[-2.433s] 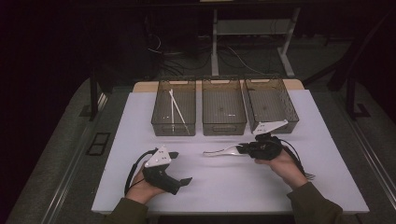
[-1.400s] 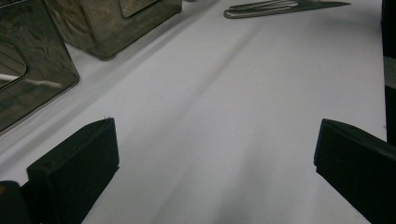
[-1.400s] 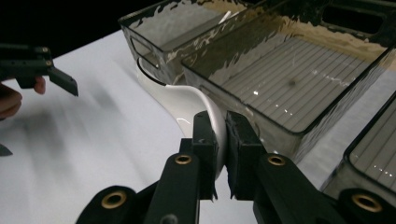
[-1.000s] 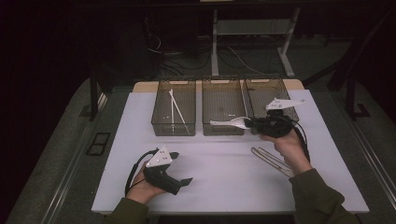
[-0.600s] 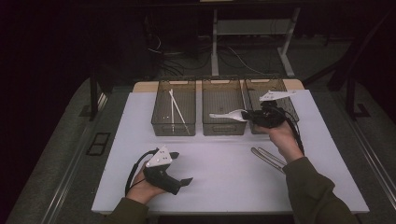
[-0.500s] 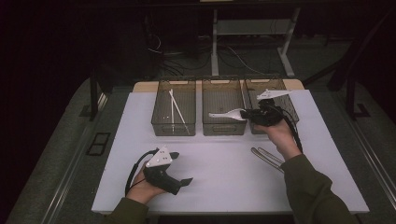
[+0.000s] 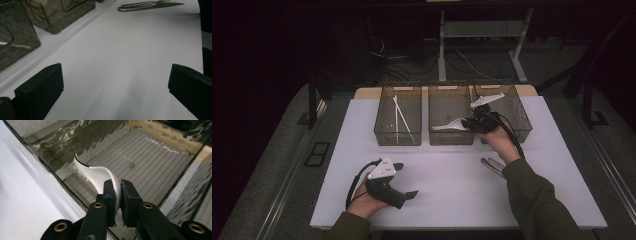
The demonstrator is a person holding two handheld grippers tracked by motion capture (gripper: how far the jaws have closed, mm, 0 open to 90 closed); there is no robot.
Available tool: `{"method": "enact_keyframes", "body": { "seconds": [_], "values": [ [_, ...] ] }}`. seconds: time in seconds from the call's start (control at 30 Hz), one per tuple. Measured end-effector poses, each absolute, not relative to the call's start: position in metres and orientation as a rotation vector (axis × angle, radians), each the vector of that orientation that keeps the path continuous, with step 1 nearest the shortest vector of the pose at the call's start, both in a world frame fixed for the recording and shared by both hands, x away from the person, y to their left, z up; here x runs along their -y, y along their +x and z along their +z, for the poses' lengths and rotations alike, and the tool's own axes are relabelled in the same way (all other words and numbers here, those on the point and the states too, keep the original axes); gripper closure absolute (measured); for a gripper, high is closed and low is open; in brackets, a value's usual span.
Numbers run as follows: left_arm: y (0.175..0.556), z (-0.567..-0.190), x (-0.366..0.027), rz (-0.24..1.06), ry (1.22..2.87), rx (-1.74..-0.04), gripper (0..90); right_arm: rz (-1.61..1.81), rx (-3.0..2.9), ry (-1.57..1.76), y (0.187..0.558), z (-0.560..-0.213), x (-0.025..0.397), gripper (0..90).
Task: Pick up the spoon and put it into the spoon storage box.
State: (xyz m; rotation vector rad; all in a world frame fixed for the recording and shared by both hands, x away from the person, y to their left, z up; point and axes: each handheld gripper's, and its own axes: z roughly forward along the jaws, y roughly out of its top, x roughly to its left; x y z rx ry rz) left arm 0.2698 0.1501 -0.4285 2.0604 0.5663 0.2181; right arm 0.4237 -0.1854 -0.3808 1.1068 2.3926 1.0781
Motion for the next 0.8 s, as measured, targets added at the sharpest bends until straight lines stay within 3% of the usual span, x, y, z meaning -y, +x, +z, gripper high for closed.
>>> {"method": "enact_keyframes", "body": {
  "seconds": [0.23, 0.8],
  "values": [
    [0.269, -0.428, -0.15, 0.217, 2.062, -0.565, 0.0, 1.048, -2.429, 1.102, 0.426, -0.386, 0.181, 80.7],
    [0.269, -0.428, -0.15, 0.216, 2.062, -0.567, 0.0, 1.291, -2.329, 1.17, 0.409, -0.365, 0.207, 50.7]
  ]
}}
